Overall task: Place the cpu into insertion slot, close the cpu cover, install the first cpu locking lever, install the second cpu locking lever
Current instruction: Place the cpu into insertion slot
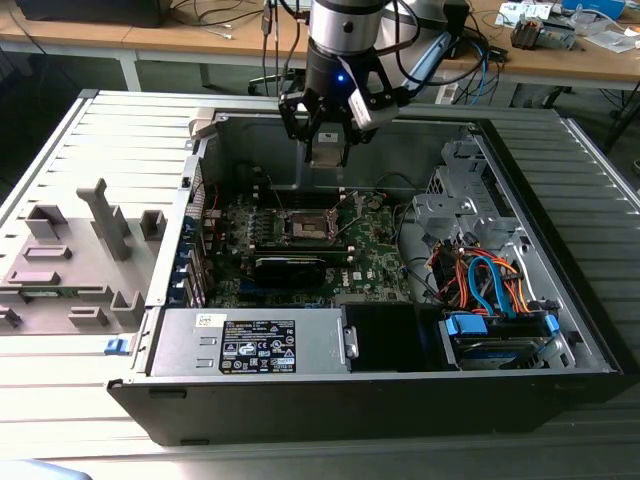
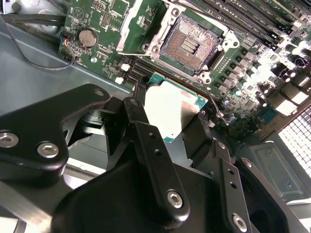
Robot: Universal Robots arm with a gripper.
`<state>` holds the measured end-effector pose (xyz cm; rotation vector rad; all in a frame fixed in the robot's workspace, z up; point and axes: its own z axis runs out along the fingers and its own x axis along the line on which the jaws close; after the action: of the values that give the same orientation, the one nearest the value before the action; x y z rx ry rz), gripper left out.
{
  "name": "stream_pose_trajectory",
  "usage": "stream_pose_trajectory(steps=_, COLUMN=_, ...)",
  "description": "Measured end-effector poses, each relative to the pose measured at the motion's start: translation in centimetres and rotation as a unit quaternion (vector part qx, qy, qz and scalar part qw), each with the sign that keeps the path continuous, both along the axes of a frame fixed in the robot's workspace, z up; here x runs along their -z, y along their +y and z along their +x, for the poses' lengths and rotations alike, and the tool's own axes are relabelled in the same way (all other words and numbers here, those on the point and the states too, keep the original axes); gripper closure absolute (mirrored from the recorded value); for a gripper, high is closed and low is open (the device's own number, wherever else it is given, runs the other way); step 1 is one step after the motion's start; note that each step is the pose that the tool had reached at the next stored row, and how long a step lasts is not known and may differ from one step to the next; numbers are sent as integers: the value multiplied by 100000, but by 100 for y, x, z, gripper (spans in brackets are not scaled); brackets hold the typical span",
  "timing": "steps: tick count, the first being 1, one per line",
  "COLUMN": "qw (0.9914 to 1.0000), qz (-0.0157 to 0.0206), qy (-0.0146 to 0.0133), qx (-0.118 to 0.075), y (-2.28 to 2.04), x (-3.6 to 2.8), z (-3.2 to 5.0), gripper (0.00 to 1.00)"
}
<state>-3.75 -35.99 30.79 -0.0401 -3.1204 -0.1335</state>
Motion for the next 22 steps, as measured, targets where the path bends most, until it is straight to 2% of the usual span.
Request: stream_pose_trajectory(steps=22, qw=100000, qz=-100, qy=3, qx=-2, y=-11, x=45, z=0, gripper=45)
